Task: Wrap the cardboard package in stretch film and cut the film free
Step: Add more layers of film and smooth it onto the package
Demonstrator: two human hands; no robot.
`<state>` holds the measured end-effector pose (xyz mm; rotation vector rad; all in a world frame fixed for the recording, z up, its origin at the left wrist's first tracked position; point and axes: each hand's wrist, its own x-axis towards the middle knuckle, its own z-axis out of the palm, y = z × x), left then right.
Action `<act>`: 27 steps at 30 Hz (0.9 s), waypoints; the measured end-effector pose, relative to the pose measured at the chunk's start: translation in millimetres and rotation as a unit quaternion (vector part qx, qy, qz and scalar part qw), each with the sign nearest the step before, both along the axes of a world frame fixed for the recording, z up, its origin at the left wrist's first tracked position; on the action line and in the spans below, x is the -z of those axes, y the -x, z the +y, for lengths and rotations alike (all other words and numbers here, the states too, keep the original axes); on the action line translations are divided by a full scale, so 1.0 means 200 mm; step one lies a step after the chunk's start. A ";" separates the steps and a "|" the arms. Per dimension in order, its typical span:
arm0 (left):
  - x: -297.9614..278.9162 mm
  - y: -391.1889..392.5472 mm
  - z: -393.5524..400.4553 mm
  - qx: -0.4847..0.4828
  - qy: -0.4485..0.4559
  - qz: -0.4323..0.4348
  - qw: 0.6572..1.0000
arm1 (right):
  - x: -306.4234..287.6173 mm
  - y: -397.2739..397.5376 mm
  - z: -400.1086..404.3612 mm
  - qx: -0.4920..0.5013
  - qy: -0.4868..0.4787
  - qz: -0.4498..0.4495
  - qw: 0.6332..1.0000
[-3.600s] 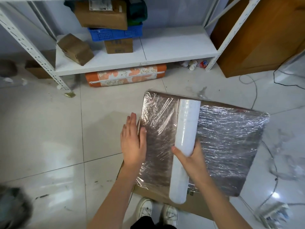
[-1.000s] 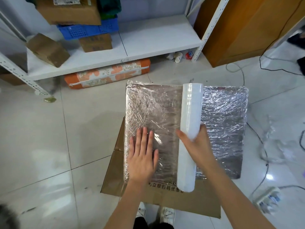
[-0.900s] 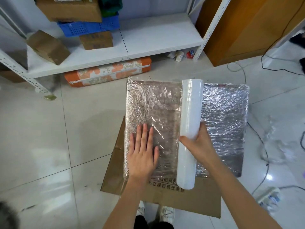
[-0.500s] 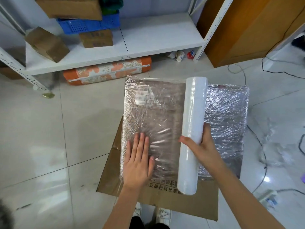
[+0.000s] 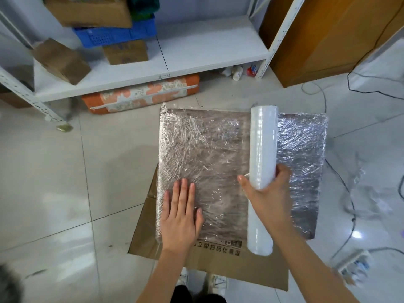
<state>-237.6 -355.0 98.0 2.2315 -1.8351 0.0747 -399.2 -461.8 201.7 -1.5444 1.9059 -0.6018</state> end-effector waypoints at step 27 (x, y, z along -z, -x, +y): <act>-0.01 0.20 -0.12 0.077 0.029 0.059 0.995 | -0.04 0.12 -0.03 -0.063 -0.036 -0.069 0.995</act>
